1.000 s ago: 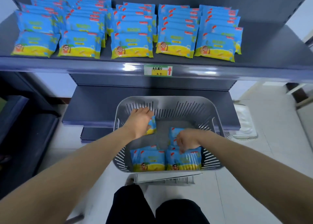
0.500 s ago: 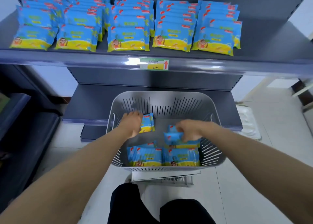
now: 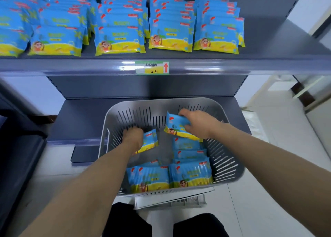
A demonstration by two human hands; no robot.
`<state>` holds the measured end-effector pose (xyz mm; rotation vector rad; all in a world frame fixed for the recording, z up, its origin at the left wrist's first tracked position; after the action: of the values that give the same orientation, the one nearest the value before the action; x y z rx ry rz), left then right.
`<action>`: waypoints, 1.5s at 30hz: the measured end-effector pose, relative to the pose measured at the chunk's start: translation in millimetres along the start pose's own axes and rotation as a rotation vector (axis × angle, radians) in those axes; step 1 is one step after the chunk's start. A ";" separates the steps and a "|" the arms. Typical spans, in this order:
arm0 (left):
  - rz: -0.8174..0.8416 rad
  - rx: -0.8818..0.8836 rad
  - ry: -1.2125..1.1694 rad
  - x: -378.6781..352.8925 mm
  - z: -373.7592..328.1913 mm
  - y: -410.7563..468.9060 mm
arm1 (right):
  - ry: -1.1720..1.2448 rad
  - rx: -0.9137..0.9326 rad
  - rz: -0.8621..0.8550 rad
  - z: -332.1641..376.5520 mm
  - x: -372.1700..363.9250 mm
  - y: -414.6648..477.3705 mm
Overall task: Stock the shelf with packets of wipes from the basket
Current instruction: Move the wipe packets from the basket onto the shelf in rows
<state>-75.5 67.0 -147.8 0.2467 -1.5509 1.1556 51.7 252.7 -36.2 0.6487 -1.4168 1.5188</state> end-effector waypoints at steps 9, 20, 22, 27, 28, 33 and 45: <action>-0.043 -0.286 0.003 118.0 3.6 -57.9 | -0.022 0.006 -0.199 17.4 98.6 -34.8; -0.377 -0.435 -0.118 290.0 60.5 -130.9 | -0.027 -0.143 -0.425 32.9 236.1 -39.0; -0.407 -0.420 -0.162 302.0 75.2 -132.2 | -0.046 -0.166 -0.407 38.3 245.2 -28.9; -0.450 -0.362 -0.160 315.3 113.1 -126.0 | -0.090 -0.183 -0.341 51.3 252.7 3.5; -0.447 -0.347 -0.161 315.1 121.0 -124.2 | -0.095 -0.181 -0.323 54.1 252.4 10.4; -0.444 -0.286 -0.201 308.0 157.7 -115.6 | -0.164 -0.209 -0.251 62.0 245.8 41.1; -0.501 -0.280 -0.253 302.8 177.3 -102.8 | -0.414 -0.376 -0.324 54.7 239.6 84.9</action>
<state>-222.9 5.6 181.2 0.5726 -1.7191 0.5235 -137.2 273.0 141.3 0.9357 -1.7482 0.8625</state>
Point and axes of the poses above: each hand's wrist, its own y-axis towards the middle knuckle, its own x-axis out of the back of the hand, z = x × y, the point moved 1 cm from there along y, towards the middle knuckle, and after that the axes turned 11 degrees about z, right-handed, at the moved point
